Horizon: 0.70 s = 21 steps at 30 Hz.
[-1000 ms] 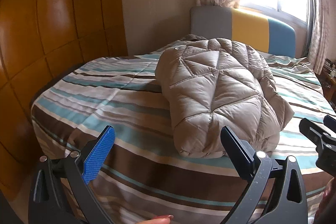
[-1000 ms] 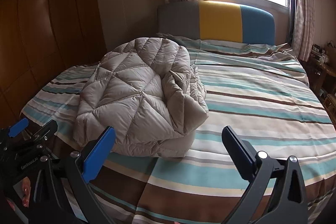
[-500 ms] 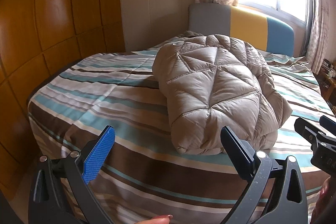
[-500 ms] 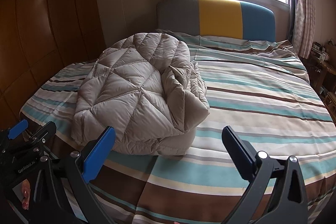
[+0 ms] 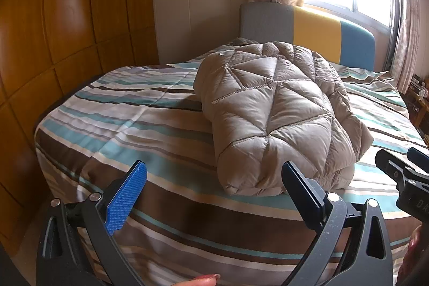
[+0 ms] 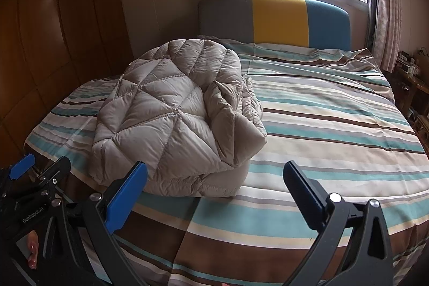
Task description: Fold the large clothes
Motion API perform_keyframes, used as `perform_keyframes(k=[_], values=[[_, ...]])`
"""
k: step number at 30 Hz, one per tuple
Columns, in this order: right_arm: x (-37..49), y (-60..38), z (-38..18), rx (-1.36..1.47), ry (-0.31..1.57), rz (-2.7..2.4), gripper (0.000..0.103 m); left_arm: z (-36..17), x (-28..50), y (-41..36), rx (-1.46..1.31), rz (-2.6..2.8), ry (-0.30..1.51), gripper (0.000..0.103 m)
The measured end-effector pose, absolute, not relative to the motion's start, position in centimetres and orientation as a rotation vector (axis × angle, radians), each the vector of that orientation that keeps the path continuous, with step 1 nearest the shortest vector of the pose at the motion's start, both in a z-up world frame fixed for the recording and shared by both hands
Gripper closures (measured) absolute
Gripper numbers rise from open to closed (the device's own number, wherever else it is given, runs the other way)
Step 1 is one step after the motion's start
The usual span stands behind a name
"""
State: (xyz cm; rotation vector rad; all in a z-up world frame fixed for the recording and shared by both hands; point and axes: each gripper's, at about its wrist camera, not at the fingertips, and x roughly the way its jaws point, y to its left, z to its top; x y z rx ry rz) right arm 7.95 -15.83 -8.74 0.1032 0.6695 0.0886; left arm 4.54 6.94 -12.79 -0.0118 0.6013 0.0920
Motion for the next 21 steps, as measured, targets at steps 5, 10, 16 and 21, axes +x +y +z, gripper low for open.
perform_keyframes(k=[5, 10, 16, 21], values=[[8.00, -15.74, -8.81, 0.102, 0.673, 0.090, 0.002, -12.89, 4.61, 7.00, -0.011, 0.089, 0.604, 0.003], [8.09, -15.71, -8.95, 0.106, 0.682, 0.091, 0.002, -12.98, 4.65, 6.95, -0.011, 0.086, 0.609, 0.003], [8.02, -15.57, -9.02, 0.103, 0.679, 0.095, 0.002, -13.17, 4.82, 7.04, -0.013, 0.084, 0.617, 0.003], [8.08, -15.54, -9.09, 0.102, 0.684, 0.097, 0.002, -13.23, 4.78, 6.91, -0.011, 0.082, 0.618, 0.003]])
